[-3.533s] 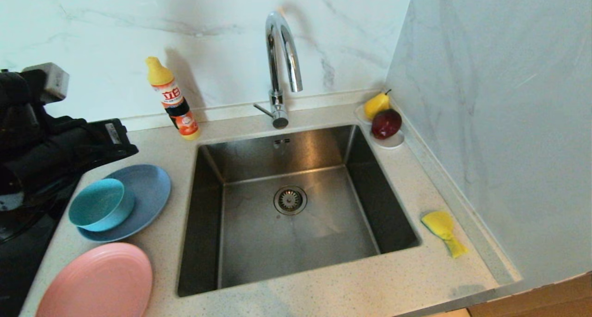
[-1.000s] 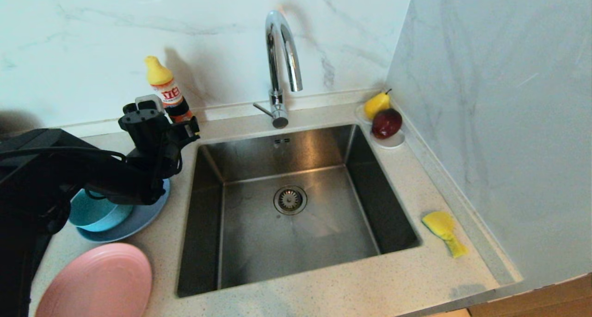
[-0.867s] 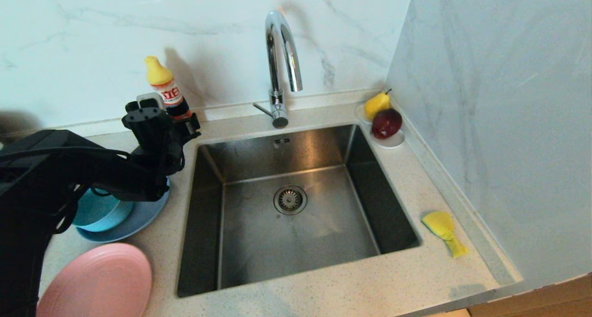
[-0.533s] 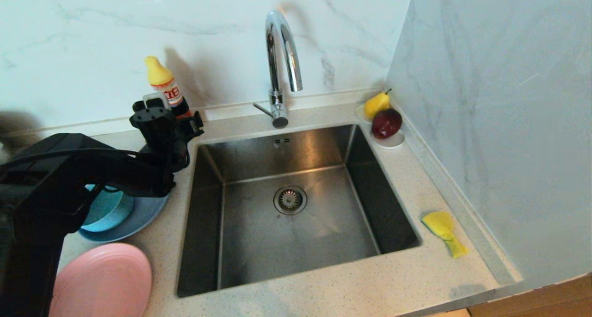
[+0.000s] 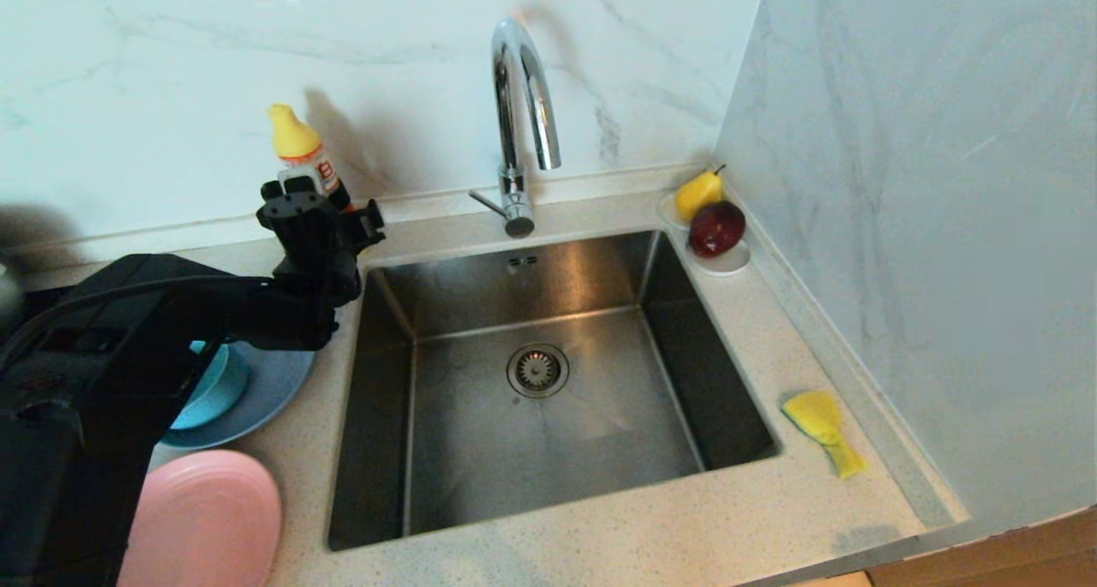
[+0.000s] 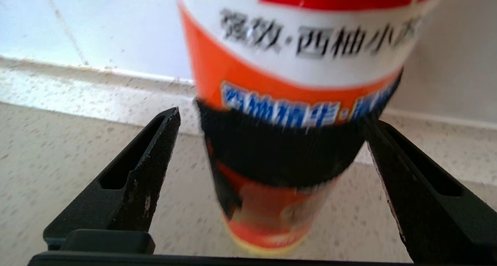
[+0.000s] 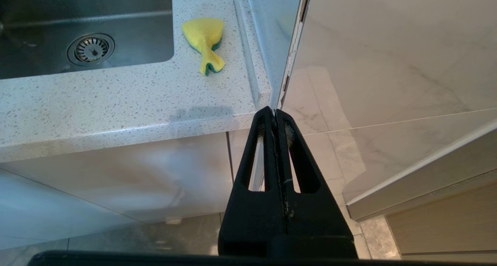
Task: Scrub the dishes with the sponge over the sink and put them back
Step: Grab the dish soap
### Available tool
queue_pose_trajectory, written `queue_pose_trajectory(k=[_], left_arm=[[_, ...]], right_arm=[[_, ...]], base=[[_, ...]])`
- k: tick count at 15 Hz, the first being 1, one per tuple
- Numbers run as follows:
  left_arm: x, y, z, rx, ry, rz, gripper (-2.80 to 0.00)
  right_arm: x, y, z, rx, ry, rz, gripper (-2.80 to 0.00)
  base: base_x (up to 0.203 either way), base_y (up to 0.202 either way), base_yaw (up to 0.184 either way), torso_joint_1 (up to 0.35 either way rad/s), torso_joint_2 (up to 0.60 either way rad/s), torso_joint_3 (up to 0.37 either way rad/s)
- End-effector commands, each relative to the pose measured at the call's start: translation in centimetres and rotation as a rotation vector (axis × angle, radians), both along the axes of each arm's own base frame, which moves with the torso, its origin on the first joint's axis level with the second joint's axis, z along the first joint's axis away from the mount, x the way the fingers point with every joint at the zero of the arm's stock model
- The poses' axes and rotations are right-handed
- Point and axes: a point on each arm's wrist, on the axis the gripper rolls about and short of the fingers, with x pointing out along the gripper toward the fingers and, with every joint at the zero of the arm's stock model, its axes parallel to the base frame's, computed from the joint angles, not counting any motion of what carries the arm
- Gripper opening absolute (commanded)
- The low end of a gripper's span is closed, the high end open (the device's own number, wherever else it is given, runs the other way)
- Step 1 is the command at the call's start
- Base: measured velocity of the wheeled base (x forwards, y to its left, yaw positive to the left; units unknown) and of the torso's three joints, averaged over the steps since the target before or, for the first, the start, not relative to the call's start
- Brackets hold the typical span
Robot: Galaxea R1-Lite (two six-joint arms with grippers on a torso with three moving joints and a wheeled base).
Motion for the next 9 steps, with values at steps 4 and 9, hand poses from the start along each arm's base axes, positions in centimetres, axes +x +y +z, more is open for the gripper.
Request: queue_pose_trajectory(k=[4, 9], left_arm=[[0.79, -0.03, 0.31, -0.002, -0.017, 0.002, 0.00], [1.12, -0.04, 0.17, -0.002, -0.019, 0.002, 0.00]], right_arm=[[0.00, 0.00, 0.00, 0.000, 0.000, 0.000, -2.80], [0.00, 0.00, 0.00, 0.000, 0.000, 0.000, -2.80]], base=[[0.000, 0.000, 0.000, 0.000, 0.00, 0.000], [0.000, 0.000, 0.000, 0.000, 0.00, 0.000]])
